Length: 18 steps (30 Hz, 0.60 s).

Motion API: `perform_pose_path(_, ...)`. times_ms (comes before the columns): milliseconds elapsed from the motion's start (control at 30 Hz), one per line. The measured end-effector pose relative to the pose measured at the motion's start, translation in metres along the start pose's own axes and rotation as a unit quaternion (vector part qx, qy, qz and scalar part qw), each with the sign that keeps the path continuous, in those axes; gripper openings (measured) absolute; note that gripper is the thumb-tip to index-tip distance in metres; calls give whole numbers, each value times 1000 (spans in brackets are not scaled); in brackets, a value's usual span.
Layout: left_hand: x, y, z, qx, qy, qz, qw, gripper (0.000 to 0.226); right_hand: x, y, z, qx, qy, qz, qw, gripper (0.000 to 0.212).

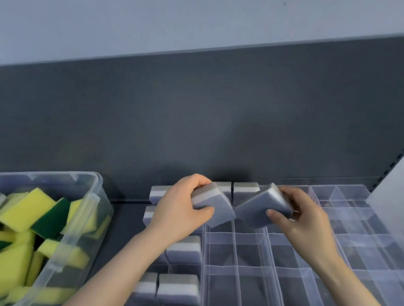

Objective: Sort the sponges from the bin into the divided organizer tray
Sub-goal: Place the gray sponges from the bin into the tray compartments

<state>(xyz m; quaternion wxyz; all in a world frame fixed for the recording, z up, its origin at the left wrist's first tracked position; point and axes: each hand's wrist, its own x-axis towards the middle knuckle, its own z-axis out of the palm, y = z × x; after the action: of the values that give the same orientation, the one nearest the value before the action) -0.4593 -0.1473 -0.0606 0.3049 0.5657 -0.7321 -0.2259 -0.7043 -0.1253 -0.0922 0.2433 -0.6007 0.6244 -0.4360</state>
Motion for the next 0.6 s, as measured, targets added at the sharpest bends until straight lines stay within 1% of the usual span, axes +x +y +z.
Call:
perform_pose_path(333, 12, -10, 9, 55, -76, 39, 995, 38, -6, 3, 0, -68, -14, -6, 998, 43)
perform_pose_path(400, 14, -12, 9, 67, -93, 46, 992, 38, -5, -2, -1, -89, -33, -7, 995, 43)
perform_pose_path(500, 19, -13, 9, 77, -106, 58, 990, 36, 0, -11, -1, -141, -76, -35, 986, 42)
perform_pose_path(600, 25, -11, 10, 68, -124, 61, 988, 35, 7, -18, 0, -188, -110, -41, 975, 46)
